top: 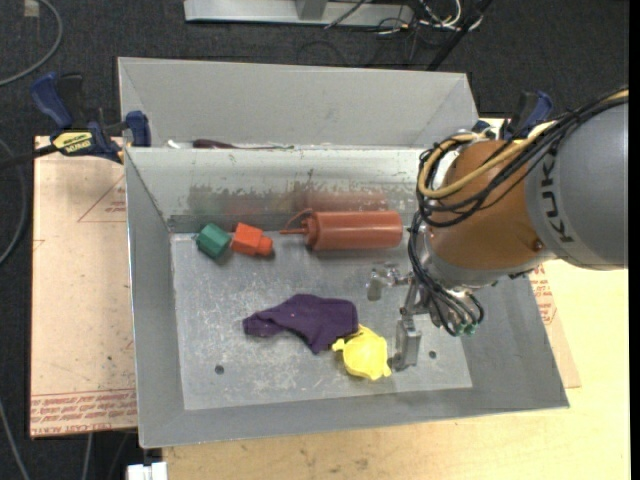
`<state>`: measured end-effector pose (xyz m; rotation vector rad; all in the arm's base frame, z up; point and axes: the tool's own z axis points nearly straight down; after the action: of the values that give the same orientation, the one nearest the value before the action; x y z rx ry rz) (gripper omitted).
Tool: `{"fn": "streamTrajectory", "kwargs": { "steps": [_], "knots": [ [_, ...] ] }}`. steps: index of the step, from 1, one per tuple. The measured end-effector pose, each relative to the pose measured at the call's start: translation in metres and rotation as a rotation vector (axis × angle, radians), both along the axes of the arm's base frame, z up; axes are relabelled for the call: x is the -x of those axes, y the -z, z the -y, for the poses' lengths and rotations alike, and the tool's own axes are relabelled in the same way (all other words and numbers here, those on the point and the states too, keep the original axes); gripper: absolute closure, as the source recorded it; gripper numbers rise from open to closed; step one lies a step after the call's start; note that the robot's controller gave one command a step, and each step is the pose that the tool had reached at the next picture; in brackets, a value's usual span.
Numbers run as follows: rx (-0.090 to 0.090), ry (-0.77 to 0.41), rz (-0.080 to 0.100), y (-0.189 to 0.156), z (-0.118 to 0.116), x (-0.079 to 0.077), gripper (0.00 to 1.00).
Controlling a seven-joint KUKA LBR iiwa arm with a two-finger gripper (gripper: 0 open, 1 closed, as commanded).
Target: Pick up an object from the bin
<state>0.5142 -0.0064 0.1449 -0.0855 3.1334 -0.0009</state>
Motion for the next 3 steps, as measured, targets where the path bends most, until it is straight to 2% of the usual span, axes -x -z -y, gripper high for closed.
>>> {"fn": "streamTrajectory", "kwargs": {
  "steps": [1,2,3],
  "knots": [
    [-0.004,-0.057,-0.001,0.036,-0.009,0.008,0.0],
    [0.003,-0.077,0.005,0.066,-0.005,0.005,1.0],
    [0.003,-0.077,0.005,0.066,-0.005,0.005,1.0]
  ]
}}
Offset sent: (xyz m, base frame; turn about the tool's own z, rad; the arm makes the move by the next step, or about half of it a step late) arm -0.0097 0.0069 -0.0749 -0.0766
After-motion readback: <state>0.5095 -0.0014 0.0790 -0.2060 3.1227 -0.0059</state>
